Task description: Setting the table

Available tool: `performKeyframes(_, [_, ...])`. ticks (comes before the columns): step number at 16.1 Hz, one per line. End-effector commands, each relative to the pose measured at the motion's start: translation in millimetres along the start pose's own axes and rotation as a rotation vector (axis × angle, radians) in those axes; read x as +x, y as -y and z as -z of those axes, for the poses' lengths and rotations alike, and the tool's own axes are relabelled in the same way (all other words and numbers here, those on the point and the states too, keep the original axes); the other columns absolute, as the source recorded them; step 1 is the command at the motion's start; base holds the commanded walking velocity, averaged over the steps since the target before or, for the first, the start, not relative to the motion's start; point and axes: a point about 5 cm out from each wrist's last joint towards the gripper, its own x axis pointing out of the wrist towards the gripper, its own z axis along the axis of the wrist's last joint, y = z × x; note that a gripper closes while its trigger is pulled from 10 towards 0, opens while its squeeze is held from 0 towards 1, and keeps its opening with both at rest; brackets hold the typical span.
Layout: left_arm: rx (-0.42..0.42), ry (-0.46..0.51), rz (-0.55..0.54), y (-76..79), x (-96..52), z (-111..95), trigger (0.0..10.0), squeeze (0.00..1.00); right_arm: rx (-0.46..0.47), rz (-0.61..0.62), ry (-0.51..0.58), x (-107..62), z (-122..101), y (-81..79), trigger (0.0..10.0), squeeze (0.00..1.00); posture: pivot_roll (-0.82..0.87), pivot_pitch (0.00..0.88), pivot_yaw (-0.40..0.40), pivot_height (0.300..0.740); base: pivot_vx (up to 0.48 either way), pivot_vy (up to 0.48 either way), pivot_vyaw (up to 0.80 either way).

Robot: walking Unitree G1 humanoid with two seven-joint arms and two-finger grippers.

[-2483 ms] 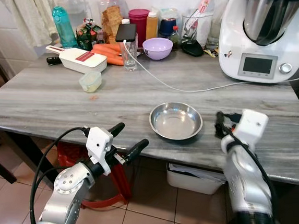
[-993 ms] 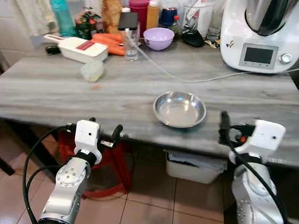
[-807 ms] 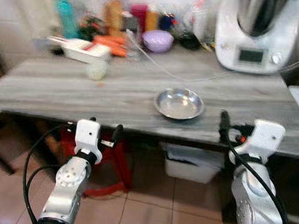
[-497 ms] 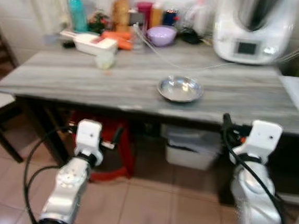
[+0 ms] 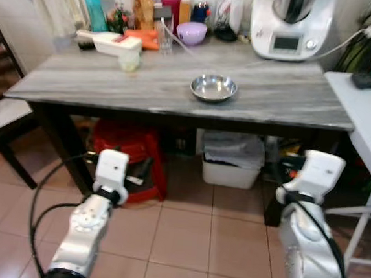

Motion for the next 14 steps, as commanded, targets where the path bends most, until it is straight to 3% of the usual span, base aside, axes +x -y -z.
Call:
performKeyframes(1, [0.009,0.013,-0.005,-2.0,0.9,-3.1,10.0,0.0,-0.004,-0.004,0.004,0.5,-2.6,2.1,10.0,0.0,-0.11,0.0,0.09,0.74,0.0,0.0,0.0])
performKeyframes(5, [0.023,-0.004,-0.001,-3.0,1.4,-1.4,10.0,0.0,0.013,-0.008,-0.004,0.4,-1.5,2.0,10.0,0.0,-0.11,0.0,0.091,0.74,0.0,0.0,0.0])
performKeyframes(12, [0.006,-0.006,0.025,-0.6,1.5,-1.3,10.0,0.0,0.042,-0.012,-0.008,1.9,-1.3,-1.0,10.0,0.0,-0.11,0.0,0.094,0.74,0.0,-0.359,0.0])
performKeyframes(14, [0.005,-0.011,0.03,0.5,-0.4,0.5,10.0,0.0,0.04,-0.009,-0.011,2.1,-0.6,-0.8,10.0,0.0,-0.11,0.0,0.096,0.74,0.0,-0.394,-0.63])
